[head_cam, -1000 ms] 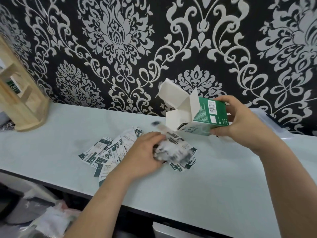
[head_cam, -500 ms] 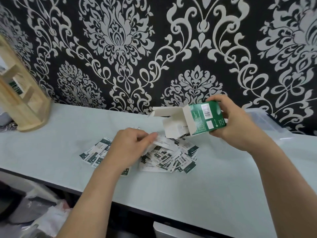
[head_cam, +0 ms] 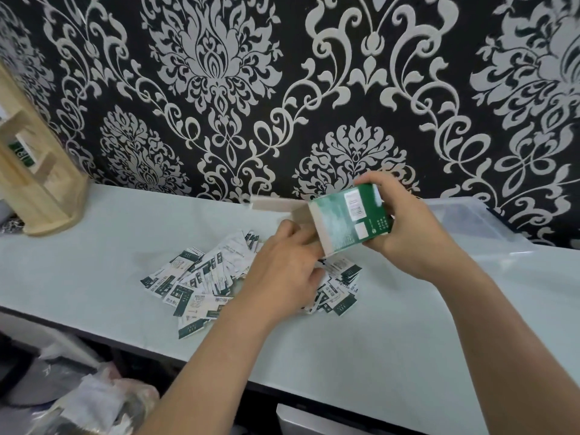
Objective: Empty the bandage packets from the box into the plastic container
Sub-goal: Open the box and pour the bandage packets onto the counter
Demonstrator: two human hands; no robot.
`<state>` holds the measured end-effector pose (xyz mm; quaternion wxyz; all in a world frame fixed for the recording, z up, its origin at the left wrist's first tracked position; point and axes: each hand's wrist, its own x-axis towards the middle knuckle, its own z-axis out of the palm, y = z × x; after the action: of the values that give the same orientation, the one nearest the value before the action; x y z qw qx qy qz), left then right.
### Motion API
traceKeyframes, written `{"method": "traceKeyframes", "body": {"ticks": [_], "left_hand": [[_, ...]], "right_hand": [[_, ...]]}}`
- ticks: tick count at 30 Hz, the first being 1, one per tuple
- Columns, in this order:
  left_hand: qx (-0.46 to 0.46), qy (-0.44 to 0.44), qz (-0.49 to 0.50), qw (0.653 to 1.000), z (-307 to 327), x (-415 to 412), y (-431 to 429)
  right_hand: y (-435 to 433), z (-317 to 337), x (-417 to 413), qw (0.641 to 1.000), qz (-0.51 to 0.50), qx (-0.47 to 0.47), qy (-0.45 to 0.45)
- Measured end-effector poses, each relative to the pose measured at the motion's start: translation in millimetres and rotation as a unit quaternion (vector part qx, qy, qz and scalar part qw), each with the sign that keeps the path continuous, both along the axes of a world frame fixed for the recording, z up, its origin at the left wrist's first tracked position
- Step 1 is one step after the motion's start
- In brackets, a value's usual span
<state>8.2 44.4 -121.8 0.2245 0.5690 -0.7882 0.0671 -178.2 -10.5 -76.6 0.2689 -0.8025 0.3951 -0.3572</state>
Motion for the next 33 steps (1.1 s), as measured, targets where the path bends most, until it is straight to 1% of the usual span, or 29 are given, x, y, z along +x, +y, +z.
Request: {"method": "traceKeyframes", "body": {"ticks": [2, 4, 6, 8, 10, 12, 14, 15, 17, 20, 22, 25, 28, 31, 33], "left_hand": [[-0.01, 0.008, -0.014, 1.0, 0, 3, -3], [-0.028, 0.037, -0.03, 0.998, 0, 8, -6], [-0.039, 0.082, -0.027, 0.995, 0, 13, -7], [-0.026, 0.154, 0.002, 0.988, 2, 16, -4], [0.021, 0.252, 0.045, 0.967, 4, 18, 1], [0.065, 0.346, 0.066, 0.934, 7, 22, 4], [0.088, 0.388, 0.085, 0.914, 12, 28, 7], [0.096, 0.386, 0.092, 0.913, 13, 30, 7], [0.125, 0.352, 0.104, 0.922, 13, 32, 9], [0.158, 0.252, 0.122, 0.947, 8, 32, 8], [0.144, 0.198, 0.128, 0.961, 5, 31, 7], [0.115, 0.16, 0.137, 0.971, 5, 31, 5], [0.122, 0.152, 0.101, 0.976, 6, 28, 6], [0.173, 0.202, 0.068, 0.961, 8, 21, 7], [0.199, 0.198, 0.067, 0.957, 4, 16, 5]], "right_hand": [[0, -2, 0, 1.0, 0.007, 0.006, 0.013], [-2, -3, -3, 1.0, 0.007, 0.012, 0.011], [-4, -3, -7, 1.0, -0.001, 0.015, 0.005], [-6, -1, -10, 1.0, -0.019, 0.004, 0.011], [-7, 0, -13, 0.999, -0.038, -0.01, 0.01], [-6, 1, -13, 0.999, -0.043, -0.009, 0.002], [-5, 1, -11, 0.999, -0.038, -0.007, 0.003], [-5, 1, -10, 0.999, -0.037, -0.008, 0.007], [-4, 1, -9, 0.999, -0.044, -0.012, 0.014], [-3, 4, -12, 0.998, -0.056, -0.023, 0.016], [-2, 6, -14, 0.997, -0.063, -0.025, 0.027], [-3, 9, -15, 0.996, -0.075, -0.034, 0.046], [-4, 14, -13, 0.994, -0.082, -0.052, 0.048], [-6, 16, -13, 0.994, -0.082, -0.051, 0.052], [-6, 13, -16, 0.994, -0.077, -0.034, 0.066]]}}
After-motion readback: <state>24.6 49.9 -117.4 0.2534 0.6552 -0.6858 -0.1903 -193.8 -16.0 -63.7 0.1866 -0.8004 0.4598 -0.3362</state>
